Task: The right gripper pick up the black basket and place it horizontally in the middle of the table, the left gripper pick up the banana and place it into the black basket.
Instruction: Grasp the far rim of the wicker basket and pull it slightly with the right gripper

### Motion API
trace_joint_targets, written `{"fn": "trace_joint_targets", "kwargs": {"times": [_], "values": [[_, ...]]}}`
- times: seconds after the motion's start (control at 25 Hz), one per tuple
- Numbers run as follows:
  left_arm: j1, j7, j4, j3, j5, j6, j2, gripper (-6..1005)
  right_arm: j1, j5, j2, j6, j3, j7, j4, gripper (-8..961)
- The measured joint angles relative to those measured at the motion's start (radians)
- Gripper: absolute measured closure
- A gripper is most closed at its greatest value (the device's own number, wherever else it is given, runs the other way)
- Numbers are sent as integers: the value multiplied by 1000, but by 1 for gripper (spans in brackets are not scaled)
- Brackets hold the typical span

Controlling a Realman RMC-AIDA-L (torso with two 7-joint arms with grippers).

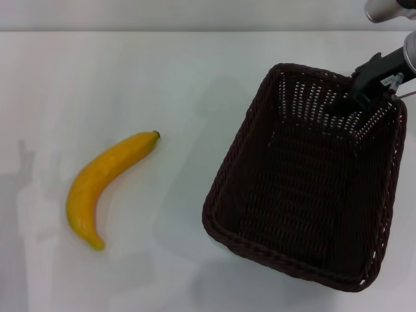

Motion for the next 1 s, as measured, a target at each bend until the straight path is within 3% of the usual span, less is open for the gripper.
{"fn": "trace_joint_targets", "kwargs": {"times": [0.76,1.0], "values": [[0,0,-6,0,0,-1,0,110,-5,-23,0,3,-70,53,-16,590],[0,0,-9,0,0,-1,0,109,-41,-28,1,1,-71,158,-99,656]]}}
